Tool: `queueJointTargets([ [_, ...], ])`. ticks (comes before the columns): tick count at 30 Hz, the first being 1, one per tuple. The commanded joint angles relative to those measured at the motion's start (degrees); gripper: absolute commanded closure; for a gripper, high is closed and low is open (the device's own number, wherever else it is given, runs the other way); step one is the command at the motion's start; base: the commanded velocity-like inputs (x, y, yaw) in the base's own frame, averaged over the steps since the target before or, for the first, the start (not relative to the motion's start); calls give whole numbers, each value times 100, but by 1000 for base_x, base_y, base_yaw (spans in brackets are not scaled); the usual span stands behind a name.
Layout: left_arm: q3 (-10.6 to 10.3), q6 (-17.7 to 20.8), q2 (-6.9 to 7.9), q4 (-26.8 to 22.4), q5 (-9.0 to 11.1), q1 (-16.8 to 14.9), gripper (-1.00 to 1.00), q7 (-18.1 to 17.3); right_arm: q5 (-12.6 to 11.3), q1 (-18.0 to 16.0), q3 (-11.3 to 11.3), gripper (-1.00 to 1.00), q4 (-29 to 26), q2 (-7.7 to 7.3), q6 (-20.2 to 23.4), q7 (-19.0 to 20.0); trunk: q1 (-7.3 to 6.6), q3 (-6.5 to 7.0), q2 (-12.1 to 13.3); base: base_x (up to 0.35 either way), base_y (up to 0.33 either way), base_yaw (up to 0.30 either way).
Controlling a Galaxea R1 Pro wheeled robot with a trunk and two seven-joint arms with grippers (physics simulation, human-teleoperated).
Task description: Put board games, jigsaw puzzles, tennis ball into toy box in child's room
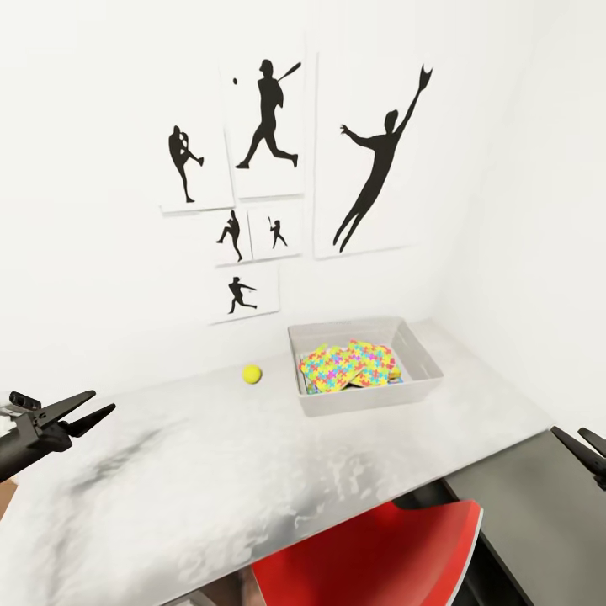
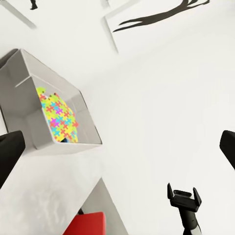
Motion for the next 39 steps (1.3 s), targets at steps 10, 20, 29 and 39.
queueJointTargets([
  [10,2,24,1,1,-4,-6,-100,-15,-14,-5,7,-100,0,3,27,-10,4,84,-11,0,0,58],
  [20,2,24,-3,1,-8,-3,-100,-15,-14,-5,8,-100,3,4,20,-18,4,180,-11,0,0,82],
  [29,2,24,1,1,-10,-6,-100,-15,100,-6,22,-100,0,6,13,-43,4,266,-11,0,0,94],
  [39,13,26,4,5,-10,-4,-100,-21,686,-797,219,-100,-97,-64,644,-1655,4,358,-11,0,0,132],
])
